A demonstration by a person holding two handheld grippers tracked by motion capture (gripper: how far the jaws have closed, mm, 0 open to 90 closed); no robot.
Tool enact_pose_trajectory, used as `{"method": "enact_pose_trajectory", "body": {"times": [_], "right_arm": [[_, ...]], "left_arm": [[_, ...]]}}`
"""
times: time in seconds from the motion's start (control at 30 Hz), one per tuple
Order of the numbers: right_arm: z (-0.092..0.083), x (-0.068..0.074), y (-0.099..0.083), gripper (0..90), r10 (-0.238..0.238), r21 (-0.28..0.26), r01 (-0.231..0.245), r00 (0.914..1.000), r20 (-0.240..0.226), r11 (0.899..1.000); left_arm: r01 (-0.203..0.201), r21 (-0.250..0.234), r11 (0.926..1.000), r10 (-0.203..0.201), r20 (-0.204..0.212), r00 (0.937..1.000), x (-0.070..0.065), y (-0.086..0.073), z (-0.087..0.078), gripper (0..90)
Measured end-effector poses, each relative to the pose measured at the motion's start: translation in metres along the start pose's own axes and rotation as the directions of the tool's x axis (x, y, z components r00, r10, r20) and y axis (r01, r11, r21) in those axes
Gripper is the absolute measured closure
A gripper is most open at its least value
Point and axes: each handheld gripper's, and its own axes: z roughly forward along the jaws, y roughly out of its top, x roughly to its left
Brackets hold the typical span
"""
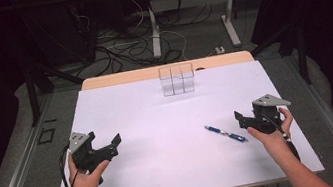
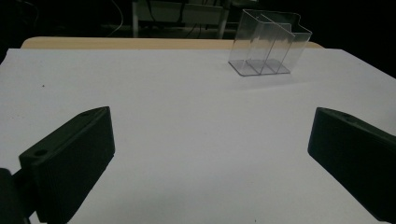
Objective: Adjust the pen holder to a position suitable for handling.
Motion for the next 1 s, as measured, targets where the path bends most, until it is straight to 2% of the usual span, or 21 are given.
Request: {"method": "enact_pose_trajectory", "body": {"times": [0.1, 0.17, 0.33, 0.4, 0.43, 0.5, 0.53, 0.57, 0.6, 0.63, 0.67, 0.7, 0.73, 0.8, 0.87, 0.9, 1.0], "right_arm": [[0.002, 0.004, 0.003, 31.1, -0.046, -0.014, 0.045, 0.9985, -0.029, 0.999], [0.003, 0.003, 0.006, 32.2, -0.055, -0.031, 0.053, 0.9972, -0.051, 0.998], [0.01, 0.004, 0.014, 33.4, -0.093, -0.02, 0.092, 0.9931, -0.071, 0.996], [0.012, 0.004, 0.021, 33.8, -0.125, -0.009, 0.125, 0.9888, -0.081, 0.992], [0.015, 0.007, 0.029, 33.7, -0.166, 0.009, 0.168, 0.9823, -0.086, 0.986], [0.018, 0.01, 0.036, 33.0, -0.221, 0.02, 0.224, 0.9713, -0.086, 0.974], [0.018, 0.01, 0.036, 33.0, -0.221, 0.02, 0.224, 0.9713, -0.086, 0.974], [0.023, 0.014, 0.043, 32.5, -0.256, 0.027, 0.26, 0.9616, -0.099, 0.965], [0.023, 0.014, 0.043, 32.5, -0.256, 0.027, 0.26, 0.9616, -0.099, 0.965], [0.027, 0.017, 0.05, 32.2, -0.291, 0.04, 0.296, 0.9507, -0.107, 0.954], [0.027, 0.017, 0.05, 32.2, -0.291, 0.04, 0.296, 0.9507, -0.107, 0.954], [0.03, 0.021, 0.056, 31.5, -0.309, 0.045, 0.316, 0.9438, -0.117, 0.948], [0.03, 0.021, 0.056, 31.5, -0.309, 0.045, 0.316, 0.9438, -0.117, 0.948], [0.035, 0.025, 0.066, 31.4, -0.337, 0.06, 0.347, 0.9319, -0.133, 0.936], [0.038, 0.028, 0.073, 31.1, -0.353, 0.066, 0.363, 0.9266, -0.13, 0.929], [0.038, 0.028, 0.073, 31.1, -0.353, 0.066, 0.363, 0.9266, -0.13, 0.929], [0.042, 0.032, 0.085, 30.7, -0.383, 0.089, 0.397, 0.9131, -0.14, 0.914]], "left_arm": [[-0.003, 0.005, 1.0, 0.003, -0.004, 1.0, 0.0, 0.0, 0.001, 2.3], [-0.015, 0.011, 0.9998, 0.015, -0.007, 0.9999, 0.0, -0.001, 0.001, 2.3], [-0.024, 0.014, 0.9996, 0.025, -0.016, 0.9996, -0.001, -0.003, -0.001, 2.3], [-0.02, 0.013, 0.9997, 0.02, -0.021, 0.9996, -0.001, -0.003, -0.001, 2.5], [-0.022, 0.015, 0.9996, 0.023, -0.024, 0.9994, 0.0, -0.004, -0.001, 2.7], [-0.016, 0.023, 0.9996, 0.017, -0.027, 0.9995, 0.001, -0.005, -0.001, 2.8], [-0.016, 0.026, 0.9995, 0.017, -0.03, 0.9994, 0.002, -0.006, -0.001, 2.8], [-0.014, 0.029, 0.9995, 0.015, -0.032, 0.9994, 0.002, -0.006, -0.001, 2.9], [-0.015, 0.027, 0.9995, 0.016, -0.034, 0.9993, 0.003, -0.006, -0.001, 2.9], [-0.012, 0.03, 0.9995, 0.013, -0.035, 0.9993, 0.003, -0.006, -0.002, 3.0], [-0.011, 0.033, 0.9994, 0.012, -0.035, 0.9993, 0.004, -0.006, -0.002, 3.0], [-0.006, 0.036, 0.9993, 0.007, -0.034, 0.9994, 0.004, -0.007, -0.002, 3.2], [-0.006, 0.036, 0.9993, 0.007, -0.035, 0.9994, 0.005, -0.007, -0.002, 3.2], [-0.005, 0.043, 0.999, 0.006, -0.035, 0.9994, 0.006, -0.007, -0.002, 3.4], [-0.003, 0.05, 0.9988, 0.005, -0.036, 0.9994, 0.006, -0.008, -0.002, 3.6], [0.001, 0.044, 0.999, 0.001, -0.037, 0.9993, 0.007, -0.008, -0.002, 3.6], [0.006, 0.045, 0.9989, -0.004, -0.037, 0.9993, 0.008, -0.008, -0.002, 3.8]]}}
